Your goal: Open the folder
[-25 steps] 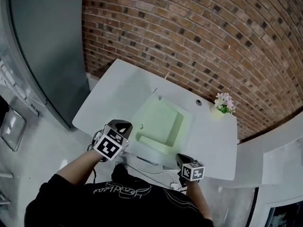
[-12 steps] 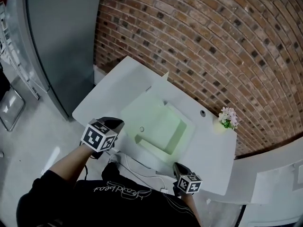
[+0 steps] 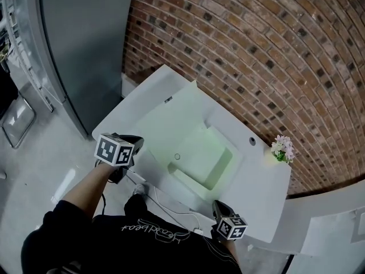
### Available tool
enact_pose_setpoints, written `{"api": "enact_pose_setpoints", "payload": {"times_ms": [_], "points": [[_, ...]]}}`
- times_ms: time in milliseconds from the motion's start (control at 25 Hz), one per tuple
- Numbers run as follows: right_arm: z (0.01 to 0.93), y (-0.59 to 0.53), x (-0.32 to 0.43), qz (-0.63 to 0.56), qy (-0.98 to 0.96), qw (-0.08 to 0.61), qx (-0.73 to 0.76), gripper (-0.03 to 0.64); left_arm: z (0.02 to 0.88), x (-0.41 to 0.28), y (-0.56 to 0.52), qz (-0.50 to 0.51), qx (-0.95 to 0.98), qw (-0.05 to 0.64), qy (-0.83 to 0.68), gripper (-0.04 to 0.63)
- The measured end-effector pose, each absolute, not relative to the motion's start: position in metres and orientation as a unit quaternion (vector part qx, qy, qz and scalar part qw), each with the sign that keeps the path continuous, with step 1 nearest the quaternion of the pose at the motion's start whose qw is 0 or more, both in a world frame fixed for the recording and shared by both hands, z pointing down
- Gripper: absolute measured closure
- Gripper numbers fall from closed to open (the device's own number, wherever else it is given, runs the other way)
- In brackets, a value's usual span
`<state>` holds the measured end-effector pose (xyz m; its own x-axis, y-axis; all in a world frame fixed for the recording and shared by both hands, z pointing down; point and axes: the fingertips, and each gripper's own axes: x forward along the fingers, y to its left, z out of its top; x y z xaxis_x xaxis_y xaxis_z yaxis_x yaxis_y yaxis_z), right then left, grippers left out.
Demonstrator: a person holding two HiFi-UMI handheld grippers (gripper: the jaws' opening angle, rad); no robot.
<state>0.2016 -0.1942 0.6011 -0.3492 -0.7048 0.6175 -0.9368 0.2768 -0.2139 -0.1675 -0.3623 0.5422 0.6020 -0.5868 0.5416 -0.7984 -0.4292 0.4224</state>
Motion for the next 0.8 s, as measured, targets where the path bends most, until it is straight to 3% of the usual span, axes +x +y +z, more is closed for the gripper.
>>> {"api": "enact_pose_setpoints", "payload": {"times_ms": [600,800], "points": [[0.599,-0.201,0.205,0.285,-0.774,0.205,0.526,0.615,0.604,-0.198,-0.385,0.067,0.748,0.504,-0.427,0.591],[0.598,-0.205,0.208,0.285,-0.775,0.204,0.526,0.615,0.616,-0.203,-0.382,0.063,0.726,0.531,-0.432,0.591]]}}
